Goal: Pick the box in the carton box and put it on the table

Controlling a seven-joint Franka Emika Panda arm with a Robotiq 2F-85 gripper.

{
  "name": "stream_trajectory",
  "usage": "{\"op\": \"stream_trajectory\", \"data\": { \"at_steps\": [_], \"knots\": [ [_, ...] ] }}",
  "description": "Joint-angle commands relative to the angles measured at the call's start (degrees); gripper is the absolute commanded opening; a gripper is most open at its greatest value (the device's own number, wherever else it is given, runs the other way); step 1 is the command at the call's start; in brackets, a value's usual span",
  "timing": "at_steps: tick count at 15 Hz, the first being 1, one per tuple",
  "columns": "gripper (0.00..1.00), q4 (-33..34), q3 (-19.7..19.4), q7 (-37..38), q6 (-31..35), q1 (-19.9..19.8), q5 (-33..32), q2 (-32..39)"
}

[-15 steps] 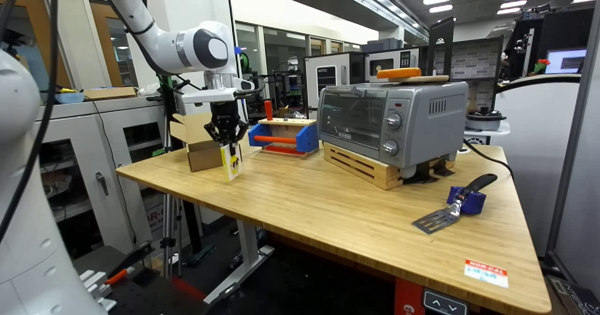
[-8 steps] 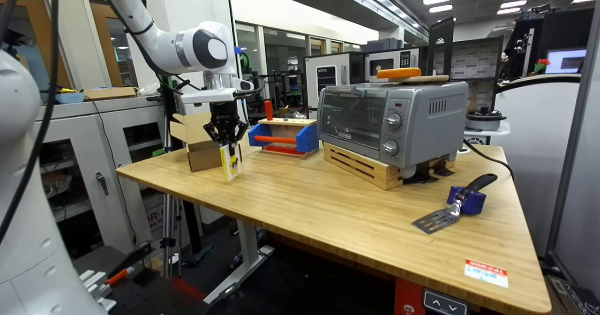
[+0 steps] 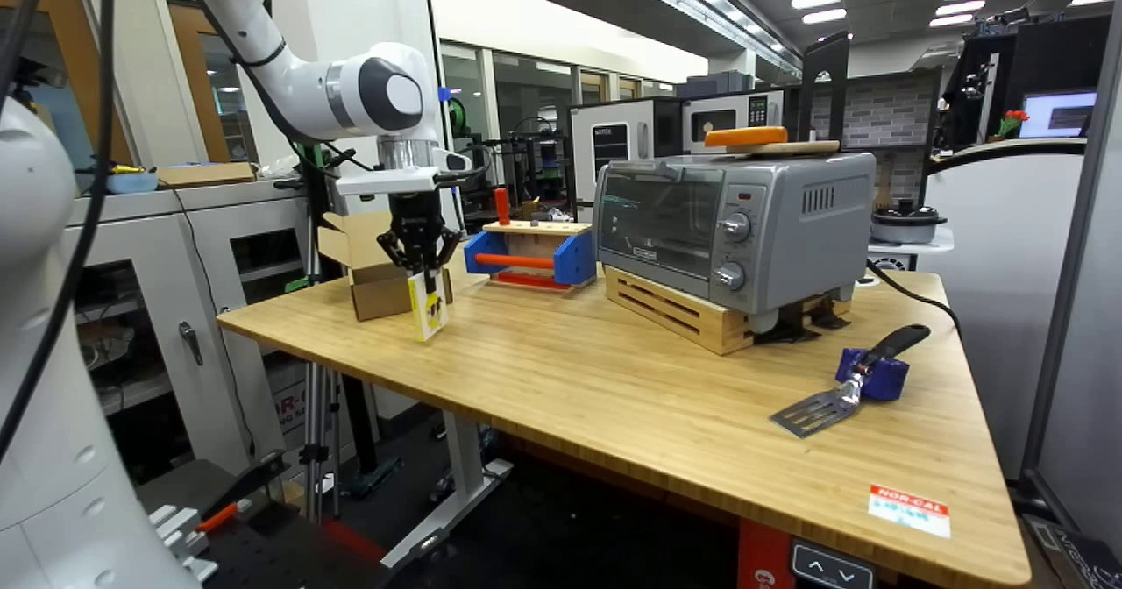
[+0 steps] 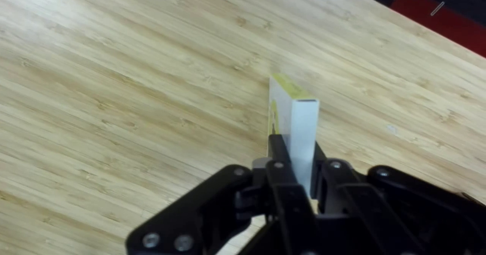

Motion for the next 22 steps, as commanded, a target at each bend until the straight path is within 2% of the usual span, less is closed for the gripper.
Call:
{"op": "stream_trajectory", "data": {
  "at_steps": [1, 6, 7, 9, 10, 12, 20, 22],
  "knots": [
    [0.04, 1.02, 0.54, -1.55, -0.59, 0.03, 1.7, 1.02],
    [0.04, 2.15, 1.07, -2.09, -0.68, 0.05, 1.65, 2.75],
    [0.06, 2.28, 1.13, -2.21, -0.73, 0.06, 1.61, 2.86],
    [0.16, 2.57, 1.23, -2.52, -0.77, 0.07, 1.55, 3.08],
    [0.38, 2.72, 1.27, -2.78, -0.81, 0.06, 1.6, 3.17],
    [0.42, 2.9, 1.25, -3.19, -0.84, -0.02, 1.61, 3.28],
    [0.95, 3.2, 1.19, -4.24, -0.88, -0.15, 1.33, 3.66],
    [1.0, 3.16, 1.16, -4.29, -0.79, -0.14, 1.11, 3.47]
  ]
}}
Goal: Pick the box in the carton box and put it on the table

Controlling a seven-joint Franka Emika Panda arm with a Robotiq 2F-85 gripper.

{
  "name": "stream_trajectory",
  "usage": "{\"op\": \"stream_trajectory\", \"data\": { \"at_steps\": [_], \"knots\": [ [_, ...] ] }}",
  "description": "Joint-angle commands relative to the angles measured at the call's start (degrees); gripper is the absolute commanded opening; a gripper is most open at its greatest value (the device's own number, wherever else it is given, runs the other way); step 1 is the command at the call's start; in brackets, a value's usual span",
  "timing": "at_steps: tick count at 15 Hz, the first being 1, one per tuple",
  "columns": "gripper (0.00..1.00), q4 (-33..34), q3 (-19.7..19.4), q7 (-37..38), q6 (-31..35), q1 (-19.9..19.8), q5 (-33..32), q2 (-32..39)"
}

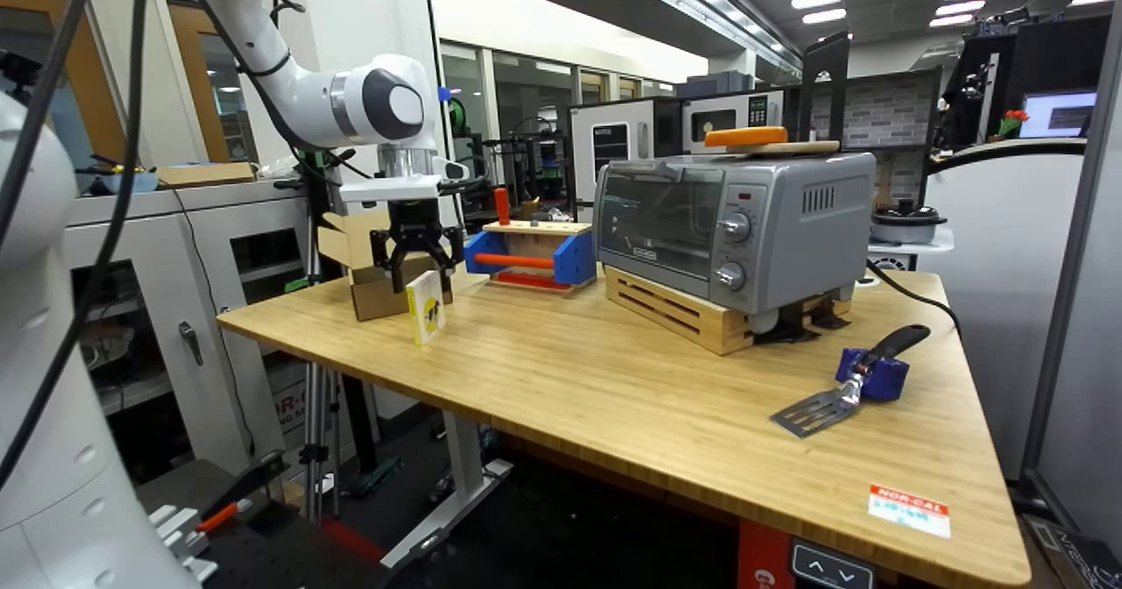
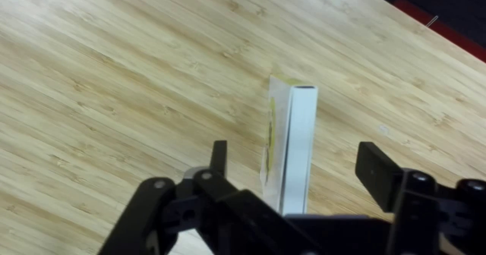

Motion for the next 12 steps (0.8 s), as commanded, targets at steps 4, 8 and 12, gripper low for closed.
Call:
{"op": "stream_trajectory", "data": {
  "at_steps": [4, 8, 12],
  "knots": [
    [1.0, 0.51, 0.13, -1.62, 0.19, -0.02, -0.16, -1.73],
    [1.0, -2.67, 0.69, -0.99, 1.92, 0.83, 0.23, -8.13],
    [1.0, -10.01, 2.7, 5.78, 3.37, 3.44, -0.68, -19.07]
  ]
}}
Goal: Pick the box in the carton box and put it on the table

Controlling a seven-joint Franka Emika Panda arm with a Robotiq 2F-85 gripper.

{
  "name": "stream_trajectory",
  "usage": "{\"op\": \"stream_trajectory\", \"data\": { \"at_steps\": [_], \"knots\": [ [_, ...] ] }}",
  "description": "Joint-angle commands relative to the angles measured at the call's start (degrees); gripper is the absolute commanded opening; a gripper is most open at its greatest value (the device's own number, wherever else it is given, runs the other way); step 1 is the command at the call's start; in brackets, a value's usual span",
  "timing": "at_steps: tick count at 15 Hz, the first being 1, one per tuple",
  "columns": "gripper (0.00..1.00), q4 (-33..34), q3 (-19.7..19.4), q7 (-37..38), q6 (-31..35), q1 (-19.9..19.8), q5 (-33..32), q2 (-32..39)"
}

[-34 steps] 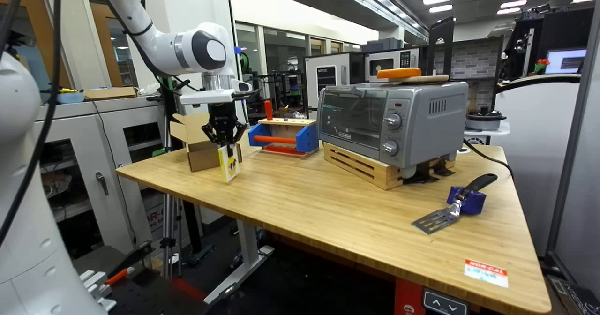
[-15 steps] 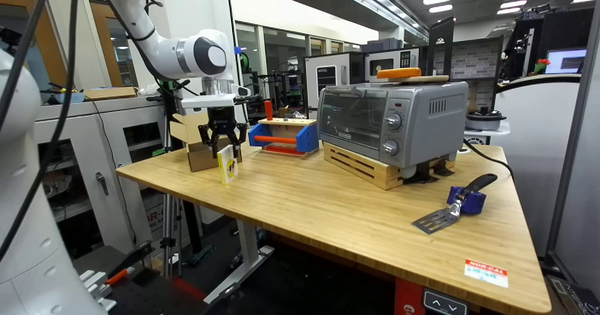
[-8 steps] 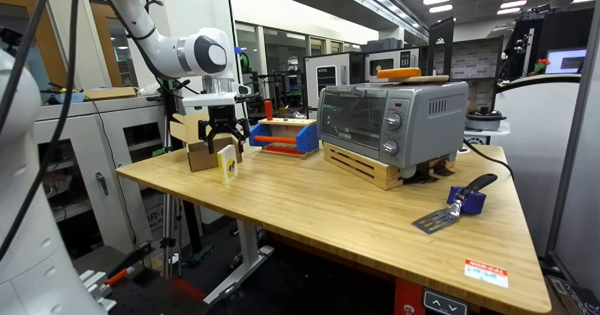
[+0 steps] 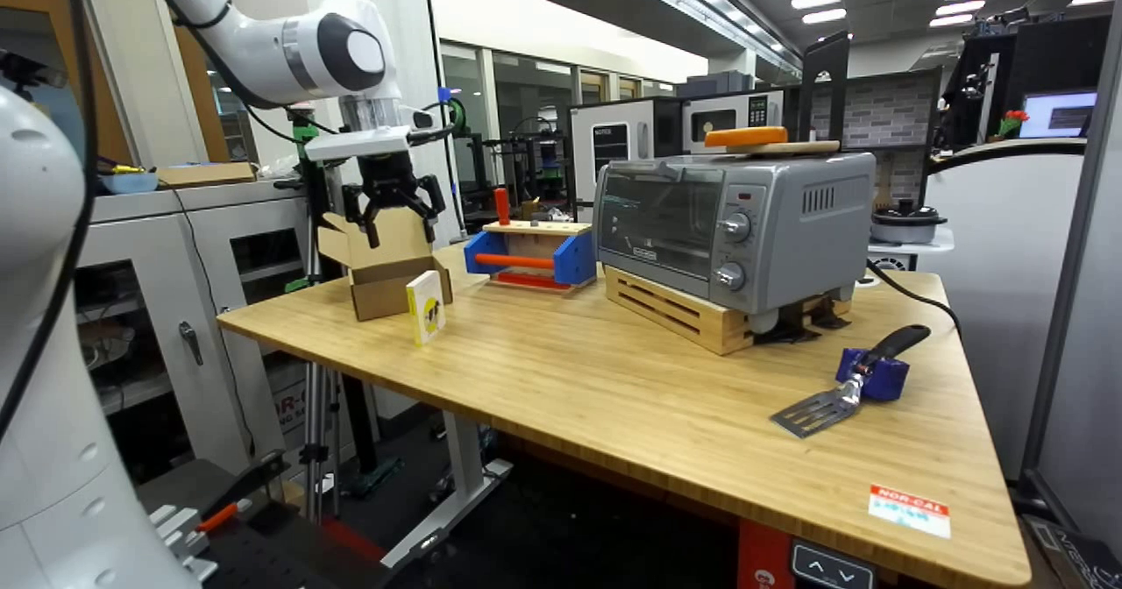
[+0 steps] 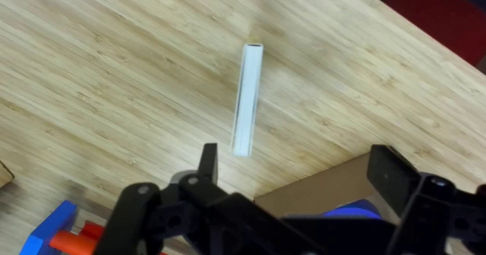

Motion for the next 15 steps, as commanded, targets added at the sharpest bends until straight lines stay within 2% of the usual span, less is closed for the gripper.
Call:
{"op": "stream_trajectory", "data": {
  "at_steps": [1, 6, 10, 11, 15],
  "knots": [
    [1.0, -8.65, 1.76, 6.11, 3.13, 1.76, -0.4, -10.23],
    [1.0, -18.46, 4.54, 14.94, 2.48, 3.65, -0.21, -23.66],
    [1.0, -25.87, 3.92, 16.02, 3.1, 4.26, 0.44, -32.46],
    [1.0, -22.25, 4.41, 16.16, 1.23, 3.25, -0.61, -30.59],
    [1.0, -22.04, 2.3, 12.76, 5.32, 1.67, -2.59, -35.14]
  ]
}}
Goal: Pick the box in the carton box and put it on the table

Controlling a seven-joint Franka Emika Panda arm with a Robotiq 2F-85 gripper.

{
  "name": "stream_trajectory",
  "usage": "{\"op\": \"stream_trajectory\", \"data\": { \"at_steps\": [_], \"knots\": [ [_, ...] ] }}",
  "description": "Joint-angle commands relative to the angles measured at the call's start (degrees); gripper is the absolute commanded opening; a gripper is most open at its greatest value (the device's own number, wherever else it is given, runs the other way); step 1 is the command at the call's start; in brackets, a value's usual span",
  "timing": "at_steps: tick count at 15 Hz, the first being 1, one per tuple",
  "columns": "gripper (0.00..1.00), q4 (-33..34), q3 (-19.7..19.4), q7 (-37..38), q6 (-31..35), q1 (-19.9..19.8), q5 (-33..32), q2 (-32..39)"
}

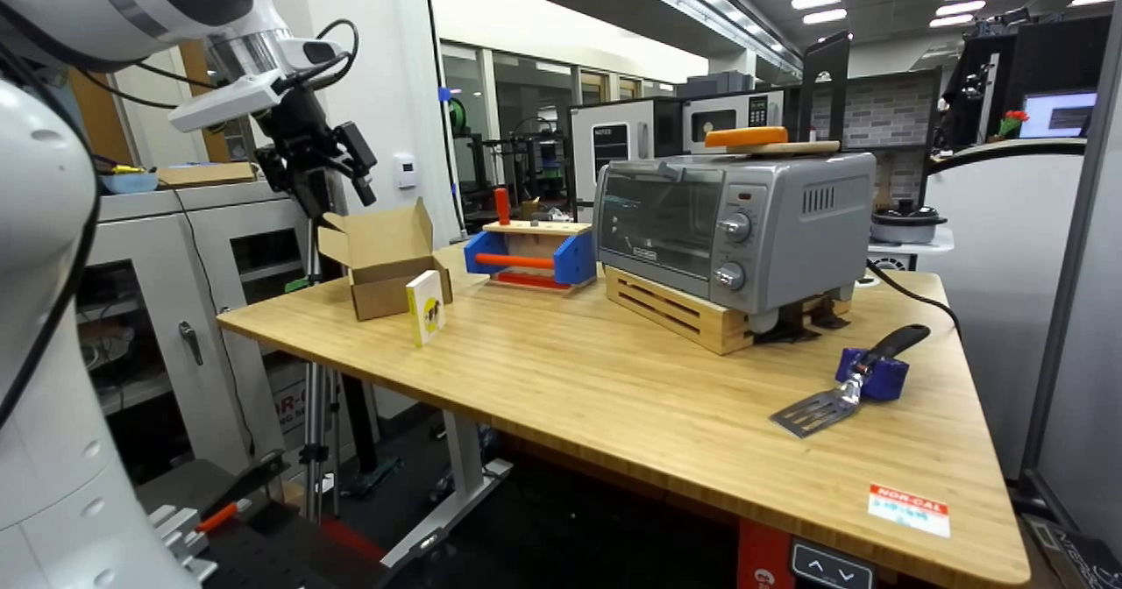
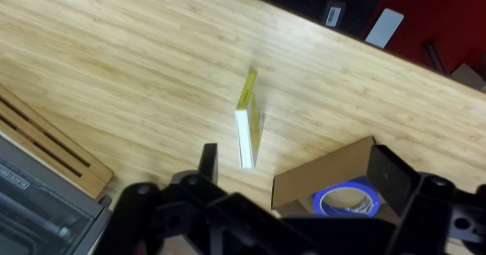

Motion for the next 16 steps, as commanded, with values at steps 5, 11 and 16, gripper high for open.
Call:
{"op": "stream_trajectory", "data": {
  "at_steps": [5, 11, 16],
  "knots": [
    [1.0, 0.25, -5.64, -12.88, 2.97, 1.11, -2.03, -2.96],
    [1.0, 0.21, -6.68, -14.12, 2.79, 3.27, 1.07, -3.28],
    [1.0, 0.21, -6.94, -14.26, 2.79, 3.41, 1.13, -3.26]
  ]
}}
